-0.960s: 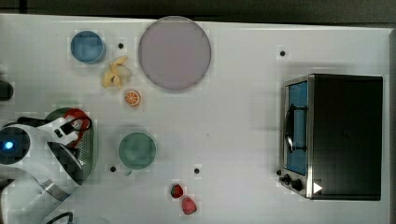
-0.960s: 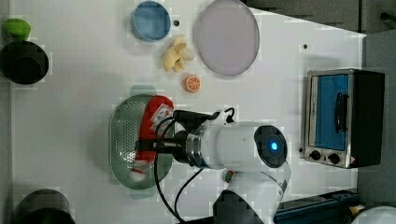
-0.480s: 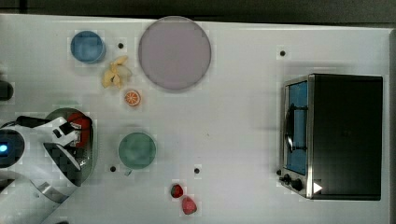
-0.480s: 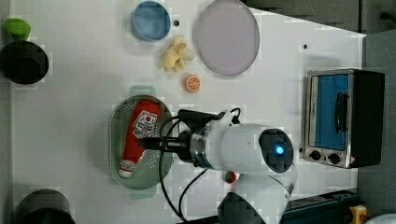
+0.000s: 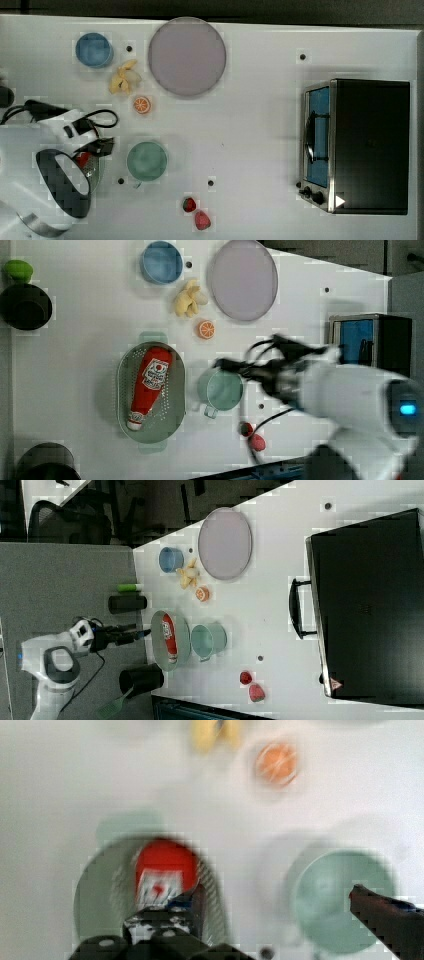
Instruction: Pick Ketchup from the table and place it in strainer.
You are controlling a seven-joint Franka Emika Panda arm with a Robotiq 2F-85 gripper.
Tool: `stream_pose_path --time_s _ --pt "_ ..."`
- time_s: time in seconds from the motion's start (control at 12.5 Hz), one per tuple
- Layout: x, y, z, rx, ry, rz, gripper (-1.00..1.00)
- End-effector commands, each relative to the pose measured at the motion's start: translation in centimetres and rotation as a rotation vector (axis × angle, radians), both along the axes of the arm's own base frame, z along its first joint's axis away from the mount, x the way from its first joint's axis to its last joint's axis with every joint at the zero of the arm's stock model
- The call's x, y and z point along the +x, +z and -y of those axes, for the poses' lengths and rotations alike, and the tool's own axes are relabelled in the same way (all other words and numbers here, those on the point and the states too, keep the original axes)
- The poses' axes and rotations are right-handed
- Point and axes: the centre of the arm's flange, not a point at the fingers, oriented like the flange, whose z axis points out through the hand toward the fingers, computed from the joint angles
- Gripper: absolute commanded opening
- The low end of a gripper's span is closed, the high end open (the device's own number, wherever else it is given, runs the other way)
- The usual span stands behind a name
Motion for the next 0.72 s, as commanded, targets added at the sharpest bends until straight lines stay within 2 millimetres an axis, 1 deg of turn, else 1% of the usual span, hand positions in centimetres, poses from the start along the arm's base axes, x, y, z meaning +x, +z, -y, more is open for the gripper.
stream_pose_path --time_s 0.08,0.24,0.4,0.48,0.56,0.72 --pt "3.6 5.6 10.6 -0.054 -0.265 0.054 1.00" --pt "4.1 9.1 16.5 -0.075 -0.377 0.070 1.00" --pt "4.0 11.4 21.2 -0.002 -0.513 0.032 1.00" --pt "3.7 12.1 23.1 0.047 -0.567 -0.002 1.00" --pt "3.6 13.0 24.9 0.064 -0.570 -0.019 1.00" --pt "3.9 15.3 28.0 0.069 -0.497 -0.013 1.00"
